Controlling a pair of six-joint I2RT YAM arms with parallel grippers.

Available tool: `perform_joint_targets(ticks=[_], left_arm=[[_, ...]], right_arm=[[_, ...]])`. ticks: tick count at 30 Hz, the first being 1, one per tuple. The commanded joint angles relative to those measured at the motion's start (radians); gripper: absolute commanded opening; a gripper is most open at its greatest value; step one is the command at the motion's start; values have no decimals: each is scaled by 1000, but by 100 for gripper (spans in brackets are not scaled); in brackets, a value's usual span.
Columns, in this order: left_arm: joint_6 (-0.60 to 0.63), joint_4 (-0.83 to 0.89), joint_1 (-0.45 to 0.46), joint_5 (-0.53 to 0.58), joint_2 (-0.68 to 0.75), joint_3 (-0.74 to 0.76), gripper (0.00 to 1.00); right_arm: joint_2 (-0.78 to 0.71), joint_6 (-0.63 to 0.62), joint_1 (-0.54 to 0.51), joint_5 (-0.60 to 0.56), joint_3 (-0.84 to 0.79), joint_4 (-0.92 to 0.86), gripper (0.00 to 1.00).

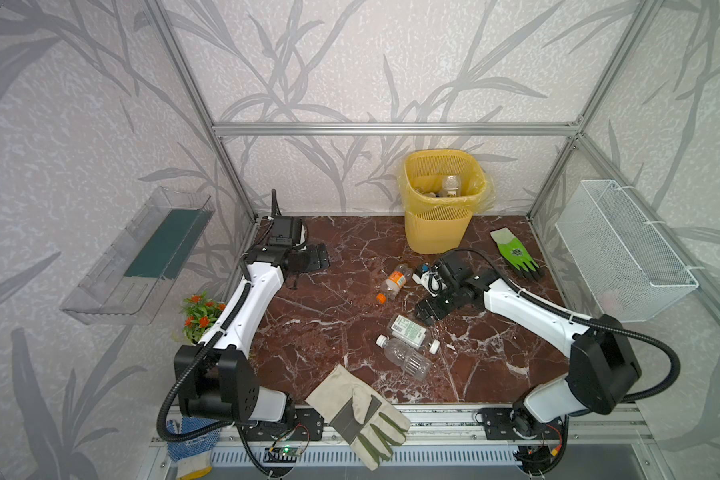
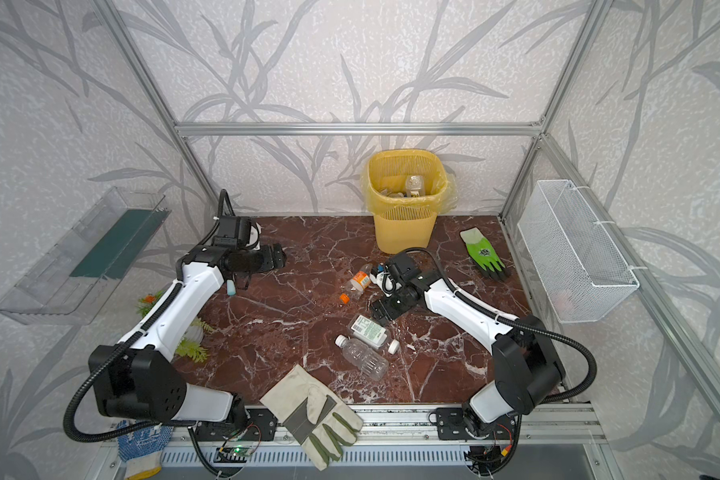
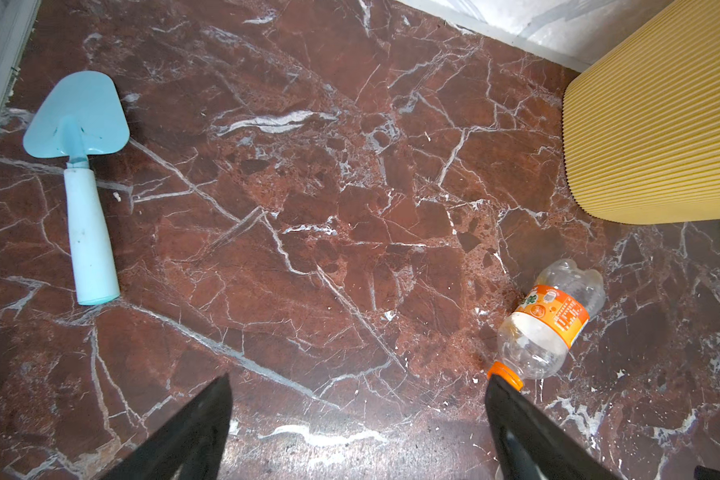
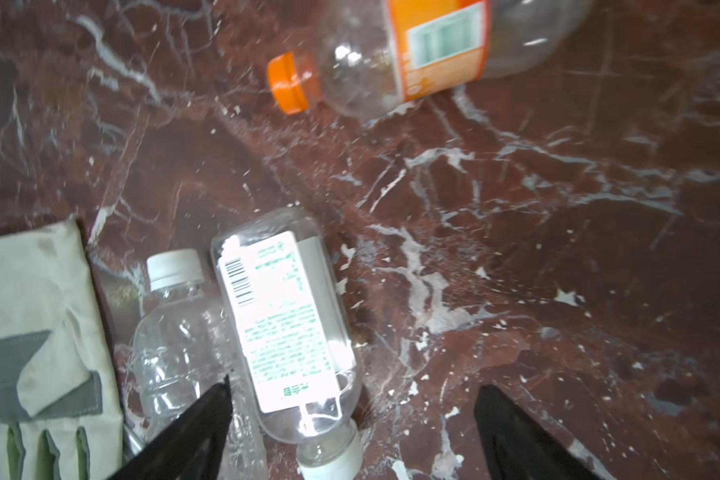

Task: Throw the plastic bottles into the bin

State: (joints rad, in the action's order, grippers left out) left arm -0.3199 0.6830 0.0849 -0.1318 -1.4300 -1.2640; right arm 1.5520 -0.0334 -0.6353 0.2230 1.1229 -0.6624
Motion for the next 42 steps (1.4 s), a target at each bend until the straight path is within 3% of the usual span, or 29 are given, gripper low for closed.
perform_joint_targets(ticks=[1,13,22,27,36,42], left_arm=[[33,6,-2,-15,15,8,94],[25,-5,-12,-39,37,22,94],[24,-6,-14,-41,34,23,94],[24,-6,-14,-43,32,23,94],[22,-7,-15,-51,25,25,93],[18,-12,-14,-64,20,29,93]], right_arm=[[52,-98,-53,-62,32,-136,94],[242,-123,-128,-142,104,-125,96],[302,-55,-124,-253,109,-64,93],[300,-7,-84,-289,99,-52,86],[212,49,-1,-247,28,-7,68],[85,169,135,-166,-72,58,60]])
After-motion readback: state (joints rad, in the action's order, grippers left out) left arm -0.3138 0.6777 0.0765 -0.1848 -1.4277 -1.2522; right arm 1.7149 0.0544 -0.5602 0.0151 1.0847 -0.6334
